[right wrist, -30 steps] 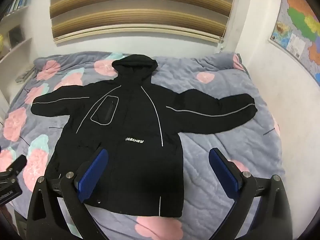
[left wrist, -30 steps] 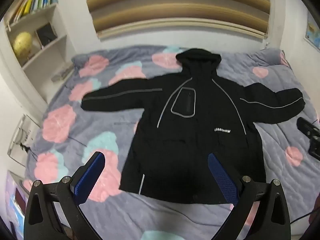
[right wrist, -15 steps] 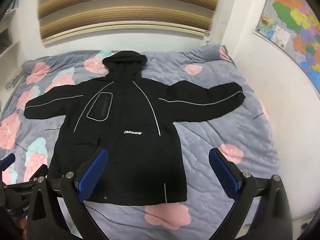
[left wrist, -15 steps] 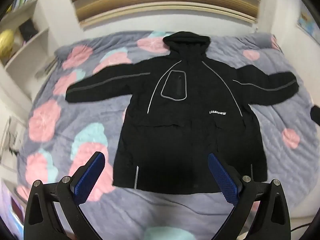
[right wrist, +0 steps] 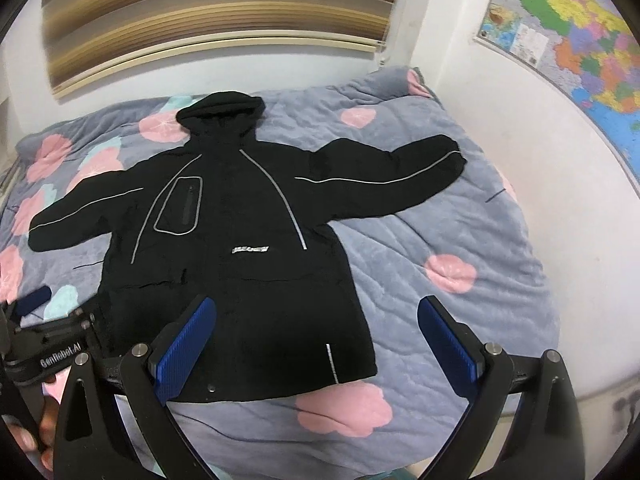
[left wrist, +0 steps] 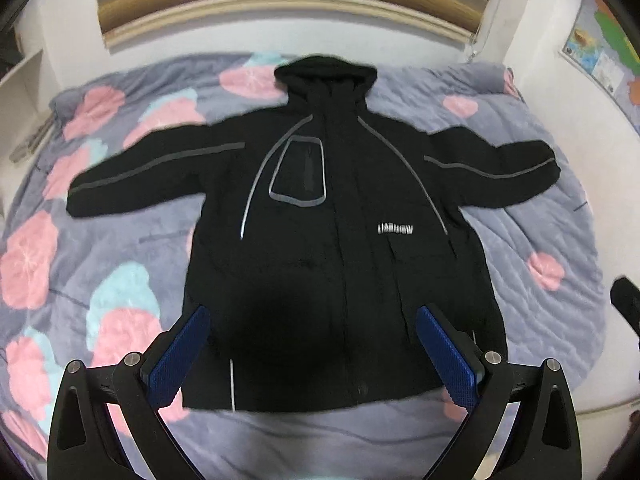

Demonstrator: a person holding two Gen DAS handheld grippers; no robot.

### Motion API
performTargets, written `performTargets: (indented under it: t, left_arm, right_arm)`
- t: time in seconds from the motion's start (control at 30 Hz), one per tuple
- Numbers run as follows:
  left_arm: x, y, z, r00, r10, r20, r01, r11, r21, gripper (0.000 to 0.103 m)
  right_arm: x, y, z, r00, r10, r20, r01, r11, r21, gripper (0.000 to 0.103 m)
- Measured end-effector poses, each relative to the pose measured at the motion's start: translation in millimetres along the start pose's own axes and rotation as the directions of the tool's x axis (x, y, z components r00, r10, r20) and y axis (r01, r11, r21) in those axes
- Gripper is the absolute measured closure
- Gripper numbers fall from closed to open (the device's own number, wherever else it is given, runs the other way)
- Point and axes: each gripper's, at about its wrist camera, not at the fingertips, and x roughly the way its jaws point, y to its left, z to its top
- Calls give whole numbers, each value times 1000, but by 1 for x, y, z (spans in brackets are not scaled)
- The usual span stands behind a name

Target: Fold large clothes

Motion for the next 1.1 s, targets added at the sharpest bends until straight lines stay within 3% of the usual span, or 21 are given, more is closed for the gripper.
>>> performTargets:
  t: [0.17,0.33,0.4,0.43,0.63,0.83,0.97,1.1]
  left_arm:
    - [2,-19,20,1000,2,18,-3,998,67,1]
    - [4,-28,20,997,56,58,-63,990,129,1]
    - [6,-22,4,997,54,49,-60,991,120,1]
    - [8,2,7,999,32,31,-35,994,107,1]
    - [17,33,9,999,46,27,-47,998,31,1]
    - [0,52,12,993,90,72,-91,996,14,1]
    - [-7,67,14,988,130,78,-128,991,-26,1]
    - [-15,61,23,988,136,72,-134,991,-30,1]
  right_arm:
    - [-1,-5,0,1000,-25,-3,25,1000,18,2]
    - [10,1,-9,999,-8,-47,9,1000,22,2]
    - [12,3,-15,999,-7,-52,9,1000,21,2]
    - [11,2,-17,999,-9,-49,10,1000,22,2]
    - [3,-20,-17,999,-49,-20,50,996,74,2]
    - [-6,-35,2,999,-47,20,44,992,115,2]
    - [-29,-41,34,993,-65,96,60,997,46,2]
    - [-56,-52,66,992,-34,124,34,999,-4,2]
